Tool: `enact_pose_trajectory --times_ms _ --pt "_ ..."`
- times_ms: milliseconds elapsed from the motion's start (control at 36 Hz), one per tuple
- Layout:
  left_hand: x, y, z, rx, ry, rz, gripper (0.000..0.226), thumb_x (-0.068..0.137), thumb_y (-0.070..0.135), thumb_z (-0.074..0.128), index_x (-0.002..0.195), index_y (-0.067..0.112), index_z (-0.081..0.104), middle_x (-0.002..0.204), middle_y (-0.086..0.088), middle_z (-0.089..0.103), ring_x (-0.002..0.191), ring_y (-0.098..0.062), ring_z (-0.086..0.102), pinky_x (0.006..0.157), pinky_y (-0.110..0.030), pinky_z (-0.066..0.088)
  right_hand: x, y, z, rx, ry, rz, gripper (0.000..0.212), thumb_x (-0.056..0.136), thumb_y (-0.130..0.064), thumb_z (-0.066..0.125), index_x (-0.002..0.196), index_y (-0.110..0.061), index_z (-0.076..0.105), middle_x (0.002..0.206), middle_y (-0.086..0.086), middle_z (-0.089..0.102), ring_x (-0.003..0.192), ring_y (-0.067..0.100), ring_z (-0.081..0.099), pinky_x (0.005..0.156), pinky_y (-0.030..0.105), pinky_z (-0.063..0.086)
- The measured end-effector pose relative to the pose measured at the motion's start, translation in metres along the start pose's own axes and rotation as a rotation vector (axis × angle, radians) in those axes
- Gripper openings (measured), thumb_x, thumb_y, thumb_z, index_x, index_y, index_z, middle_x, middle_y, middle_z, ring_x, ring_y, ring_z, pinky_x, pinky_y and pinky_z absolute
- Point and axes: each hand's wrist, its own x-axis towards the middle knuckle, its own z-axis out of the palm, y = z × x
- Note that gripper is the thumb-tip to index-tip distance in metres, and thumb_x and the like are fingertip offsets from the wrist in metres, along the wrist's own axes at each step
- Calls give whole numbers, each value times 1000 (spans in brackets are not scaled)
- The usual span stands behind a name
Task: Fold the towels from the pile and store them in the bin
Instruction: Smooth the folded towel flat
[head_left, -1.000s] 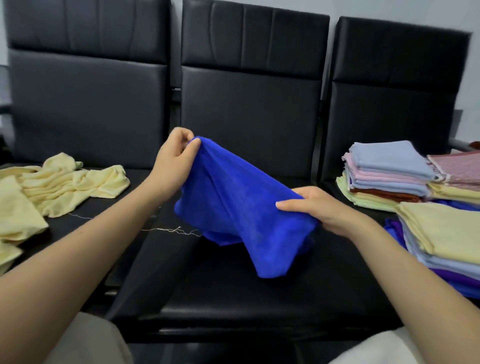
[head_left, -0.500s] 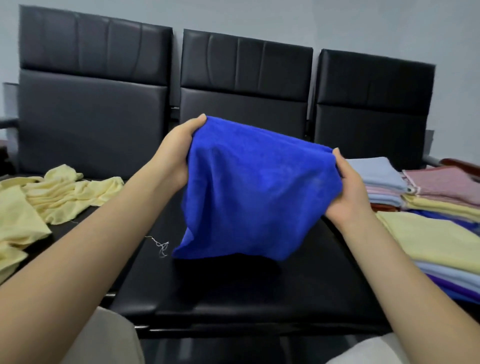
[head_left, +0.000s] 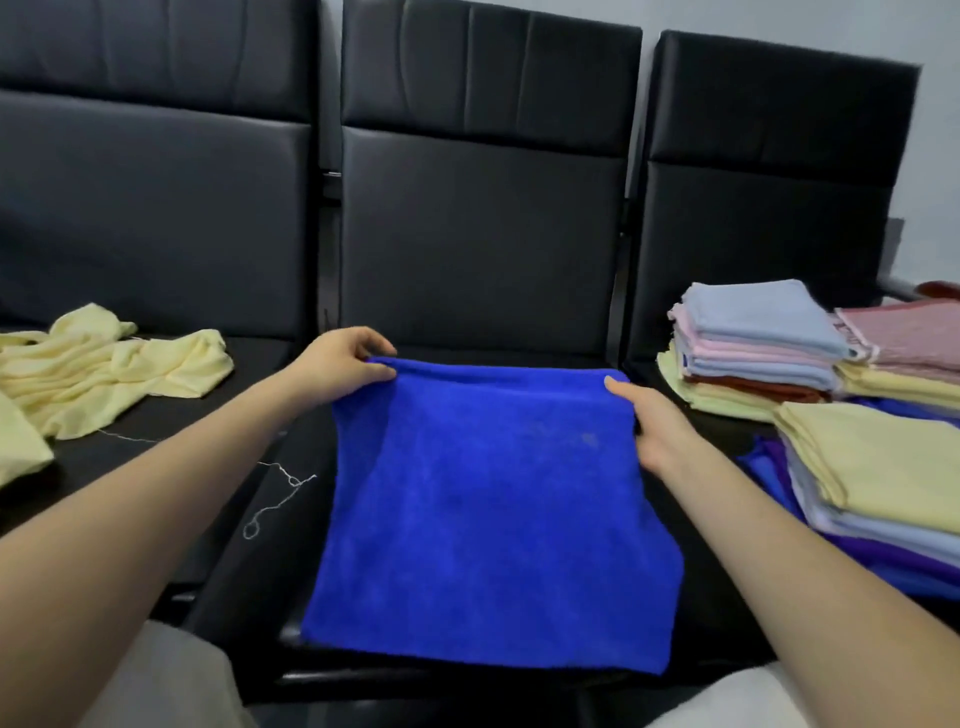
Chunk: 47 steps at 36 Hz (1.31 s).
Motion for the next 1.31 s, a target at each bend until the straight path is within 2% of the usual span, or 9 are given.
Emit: enact_pose_trajectory --times_ms 139,333,500,639,722,833,1000,1083,1306 --pt "18 -23 3 49 2 -68 8 87 17 70 91 11 71 81 -1 63 82 -15 56 62 -18 41 31 11 -2 -3 22 29 38 90 -21 64 123 -3 64 115 16 70 101 30 69 65 35 60" --pt "39 -42 13 -67 189 -175 16 90 23 66 94 9 71 95 -6 67 91 -19 59 82 -33 48 59 13 8 76 6 12 17 93 -17 61 108 -8 66 82 9 75 67 22 73 53 32 59" --pt "44 -70 33 77 187 -256 27 90 22 64 114 11 65 117 -9 67 108 -25 61 95 -34 47 82 20 8 46 115 -122 56 95 3 50 146 -20 42 121 8 59 96 16 63 61 26 54" --pt "40 -60 41 165 188 -253 44 91 30 60 132 16 53 132 -14 52 123 -32 49 104 -40 41 82 20 -5 -335 210 -220 68 93 -1 55 152 -21 29 137 10 51 114 22 56 86 31 48" --pt "30 -42 47 174 181 -160 41 92 29 57 131 18 55 131 -13 51 122 -30 48 104 -37 40 76 22 -12 -635 243 -310 62 92 -5 57 149 -15 35 105 7 64 85 12 58 73 24 44" --pt "-2 -12 56 195 86 49 30 94 28 56 123 21 60 120 -4 53 114 -20 52 98 -30 40 62 25 -19 -897 194 -367 48 89 -13 62 136 -15 52 108 8 63 94 22 61 81 32 48" --pt "-64 29 72 210 -158 332 8 93 29 60 90 23 64 86 8 56 83 -11 55 82 -27 45 9 23 -16 -1067 -11 -591 5 88 -19 69 88 -24 66 86 1 64 73 12 55 73 29 47" --pt "-93 40 80 242 -302 427 19 92 37 60 89 19 65 81 10 55 74 -5 51 74 -25 43 -34 25 -11 -1113 -244 -592 15 85 -20 74 74 -23 66 69 -7 63 62 7 51 63 23 43" --pt "-131 17 91 353 -396 652 27 89 46 63 108 27 62 102 8 54 96 -8 48 84 -24 42 -93 46 -38 -1427 -643 -517 23 74 -36 83 91 -31 68 89 -11 56 89 7 54 79 13 41"
